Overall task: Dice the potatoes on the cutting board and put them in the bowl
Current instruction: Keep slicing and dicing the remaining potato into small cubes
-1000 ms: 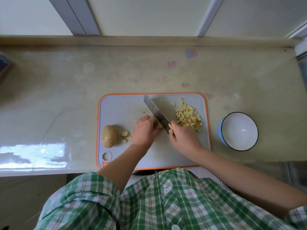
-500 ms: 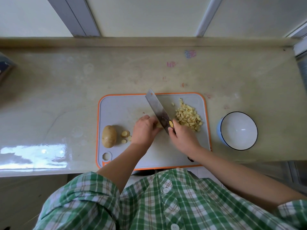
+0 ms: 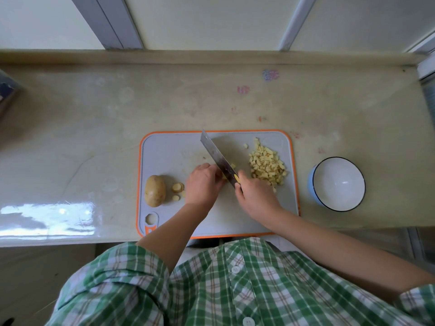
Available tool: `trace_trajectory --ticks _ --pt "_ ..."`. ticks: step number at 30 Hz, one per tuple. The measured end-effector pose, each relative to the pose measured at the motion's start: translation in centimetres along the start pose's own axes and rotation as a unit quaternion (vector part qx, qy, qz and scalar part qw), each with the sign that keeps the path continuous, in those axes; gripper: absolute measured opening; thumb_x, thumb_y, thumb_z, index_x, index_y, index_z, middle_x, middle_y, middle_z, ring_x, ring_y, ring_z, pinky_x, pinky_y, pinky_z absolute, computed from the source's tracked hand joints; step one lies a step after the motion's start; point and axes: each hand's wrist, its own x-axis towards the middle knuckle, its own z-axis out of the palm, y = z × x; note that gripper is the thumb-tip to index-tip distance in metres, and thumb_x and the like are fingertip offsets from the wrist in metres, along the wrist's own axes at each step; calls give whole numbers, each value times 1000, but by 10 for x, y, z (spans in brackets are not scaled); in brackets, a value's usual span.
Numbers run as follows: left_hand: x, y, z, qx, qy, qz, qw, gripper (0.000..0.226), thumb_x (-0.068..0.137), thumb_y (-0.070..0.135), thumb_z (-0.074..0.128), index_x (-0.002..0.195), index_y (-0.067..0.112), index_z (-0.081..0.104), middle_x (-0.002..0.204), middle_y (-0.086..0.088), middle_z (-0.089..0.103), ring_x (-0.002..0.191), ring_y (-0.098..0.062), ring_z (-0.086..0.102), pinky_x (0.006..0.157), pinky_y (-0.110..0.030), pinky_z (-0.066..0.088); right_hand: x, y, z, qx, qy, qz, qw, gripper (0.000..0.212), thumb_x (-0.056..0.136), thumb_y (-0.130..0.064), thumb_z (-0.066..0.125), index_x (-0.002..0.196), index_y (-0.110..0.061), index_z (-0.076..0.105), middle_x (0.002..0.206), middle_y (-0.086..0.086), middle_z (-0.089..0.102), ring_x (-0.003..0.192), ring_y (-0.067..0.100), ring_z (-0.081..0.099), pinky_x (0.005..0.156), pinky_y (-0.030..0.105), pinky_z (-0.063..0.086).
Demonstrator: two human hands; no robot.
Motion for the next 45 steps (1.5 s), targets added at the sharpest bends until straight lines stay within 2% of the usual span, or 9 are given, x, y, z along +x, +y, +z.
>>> trace_trajectory --ticks 5,12,19,23,29,32,35,37,45 --pt "1 0 2 9 -4 -14 1000 24 80 34 72 84 11 67 80 -7 60 82 -28 55 65 -41 47 2 -1 13 1 7 3 1000 10 97 -19 41 100 -11 46 66 8 55 58 31 56 46 36 38" --pt "1 -4 1 -3 -13 20 1000 18 79 29 74 87 13 68 81 -6 61 84 -28 57 66 -37 45 6 10 11 57 27 42 997 8 99 -21 43 94 -14 43 56 -1 41 51 27 46 44 33 25" --pt "-11 -15 -10 -31 77 -29 996 29 90 18 59 117 12 51 78 -2 61 78 -28 59 63 -39 45 9 -6 5 131 78 59 987 14 96 -16 47 85 -13 40 59 9 47 56 34 50 51 37 32" --pt "-14 -18 -13 -39 99 -74 992 24 91 12 51 114 12 47 79 -7 61 74 -30 58 60 -41 45 4 -15 24 136 56 50 988 21 96 -17 47 79 -14 36 58 7 45 58 37 52 53 35 27" --pt "-12 -20 -13 -12 81 -92 992 16 92 10 48 106 10 55 94 -8 61 82 -28 56 61 -34 38 -6 23 8 159 84 150 972 19 97 -17 46 80 -13 38 57 0 40 55 28 44 52 34 27" --pt "-10 -23 -15 36 81 -77 993 17 90 8 51 104 8 60 99 -11 58 94 -29 52 67 -34 38 0 12 4 151 80 96 981 20 97 -16 46 79 -13 39 55 -1 39 51 23 41 47 36 24" --pt "-10 -27 -16 125 97 -47 986 16 79 6 62 95 6 63 94 -16 58 89 -37 51 71 -42 39 11 -22 15 126 19 2 992 15 97 -19 46 84 -12 42 59 6 47 53 29 48 47 37 30" --pt "-11 -31 -18 164 103 -53 980 16 78 10 64 93 6 62 92 -16 58 87 -36 51 72 -43 38 16 -30 23 127 1 -2 992 16 96 -20 46 83 -12 40 63 11 50 55 31 48 50 38 32" --pt "-13 -34 -17 154 69 -36 985 17 86 11 54 100 6 62 101 -14 56 94 -34 48 81 -40 36 -5 23 5 159 66 158 972 22 96 -19 46 77 -14 37 58 3 41 56 29 45 53 36 32"
